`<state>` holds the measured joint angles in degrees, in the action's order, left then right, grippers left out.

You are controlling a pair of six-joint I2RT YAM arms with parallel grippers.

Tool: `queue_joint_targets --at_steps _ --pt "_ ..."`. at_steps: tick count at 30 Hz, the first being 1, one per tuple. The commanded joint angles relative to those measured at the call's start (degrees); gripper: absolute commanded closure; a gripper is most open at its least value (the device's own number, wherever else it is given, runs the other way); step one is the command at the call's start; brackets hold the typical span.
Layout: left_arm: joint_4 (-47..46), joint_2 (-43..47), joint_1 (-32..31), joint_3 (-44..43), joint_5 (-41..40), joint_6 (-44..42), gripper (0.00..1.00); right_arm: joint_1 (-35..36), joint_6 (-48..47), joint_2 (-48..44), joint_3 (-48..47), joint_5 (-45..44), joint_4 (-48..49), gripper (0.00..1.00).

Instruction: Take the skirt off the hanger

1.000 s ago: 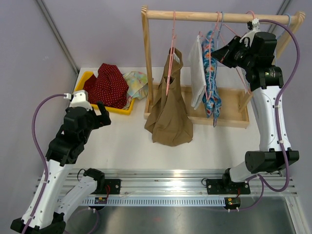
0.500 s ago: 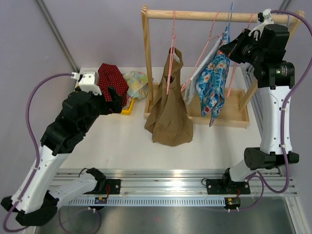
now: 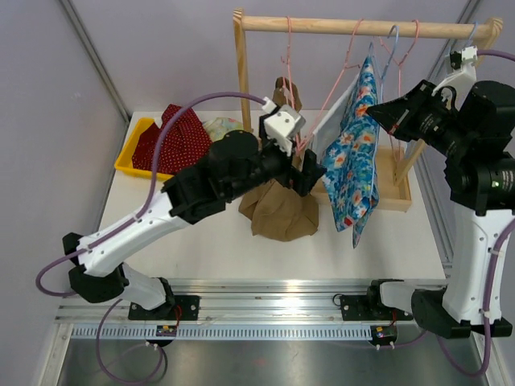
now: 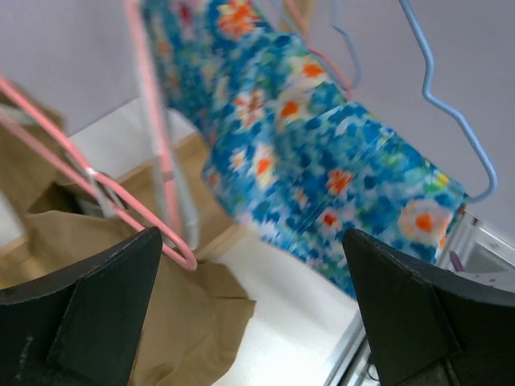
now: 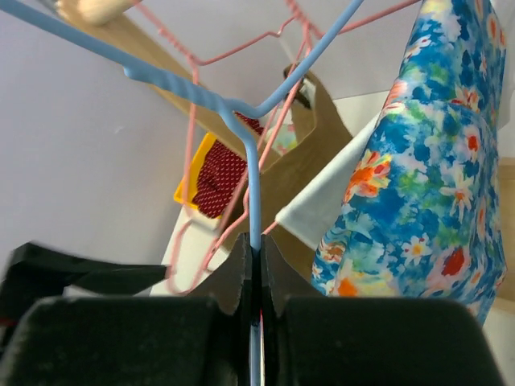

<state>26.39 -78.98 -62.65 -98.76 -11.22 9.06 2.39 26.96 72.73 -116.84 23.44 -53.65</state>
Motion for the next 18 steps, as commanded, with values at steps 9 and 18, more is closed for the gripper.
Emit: queue_joint_targets --at_steps 9,18 --pt "-13.7 -10.2 -1.8 -6.0 11.5 -1.1 0.01 0.0 5.2 -10.7 4.2 12.5 2.1 1.0" --pt "-15.8 -12.6 -1.8 -5.0 10.0 -0.6 0.08 0.0 7.2 -13.8 3.1 14.6 1.3 1.0"
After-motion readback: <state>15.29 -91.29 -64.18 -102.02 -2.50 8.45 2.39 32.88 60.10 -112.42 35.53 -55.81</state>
